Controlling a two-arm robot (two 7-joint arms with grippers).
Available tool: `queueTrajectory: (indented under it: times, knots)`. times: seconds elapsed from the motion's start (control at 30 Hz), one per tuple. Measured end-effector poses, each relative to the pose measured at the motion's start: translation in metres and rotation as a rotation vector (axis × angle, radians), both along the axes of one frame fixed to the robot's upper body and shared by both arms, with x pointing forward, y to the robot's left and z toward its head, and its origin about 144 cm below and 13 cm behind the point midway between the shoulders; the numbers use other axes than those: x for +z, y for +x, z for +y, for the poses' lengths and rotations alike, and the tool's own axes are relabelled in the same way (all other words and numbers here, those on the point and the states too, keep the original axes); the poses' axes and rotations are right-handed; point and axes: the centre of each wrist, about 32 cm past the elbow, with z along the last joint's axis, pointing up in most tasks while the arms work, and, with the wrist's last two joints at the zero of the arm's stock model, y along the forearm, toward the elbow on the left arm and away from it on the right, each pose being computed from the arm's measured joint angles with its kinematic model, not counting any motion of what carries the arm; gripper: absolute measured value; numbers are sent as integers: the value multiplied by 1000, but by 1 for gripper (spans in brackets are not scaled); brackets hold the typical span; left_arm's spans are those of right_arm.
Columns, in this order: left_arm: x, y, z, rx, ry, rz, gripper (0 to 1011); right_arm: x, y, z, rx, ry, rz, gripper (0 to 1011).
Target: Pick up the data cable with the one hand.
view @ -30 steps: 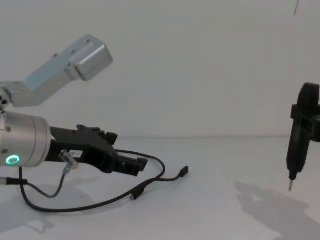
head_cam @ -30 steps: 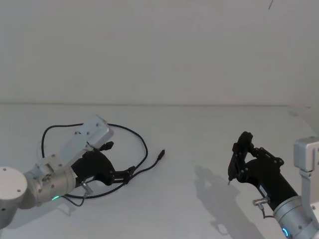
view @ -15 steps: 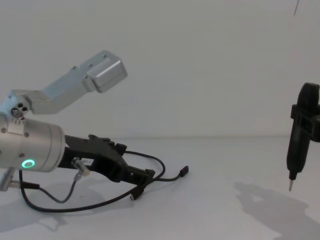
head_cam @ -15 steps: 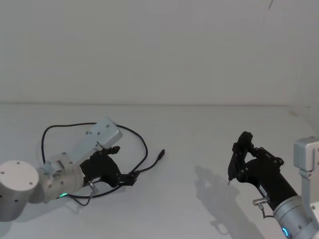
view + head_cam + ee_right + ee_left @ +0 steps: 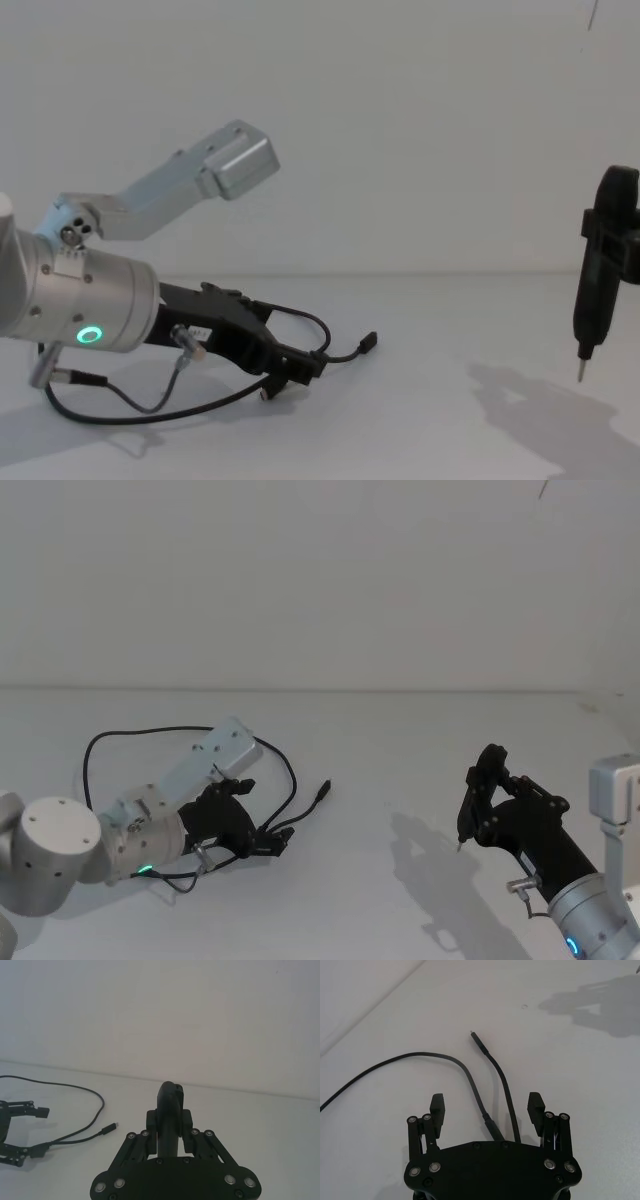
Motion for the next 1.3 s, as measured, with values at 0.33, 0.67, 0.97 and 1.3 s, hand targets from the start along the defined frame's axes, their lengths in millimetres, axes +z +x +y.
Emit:
queueTrajectory:
  times: [0.33,0.67,0.97,1.3]
  knots:
    - [-3,5,-6,-5,6,19,979,0,0,0,0,0,0,279]
    - [-4,7,-9,-7,10,29,738,0,0,0,0,0,0,279]
    - [-5,8,-11,-8,10,33,412,0,0,0,0,0,0,279]
    - [-5,8,-12,-9,11,35,119,0,0,0,0,0,0,279]
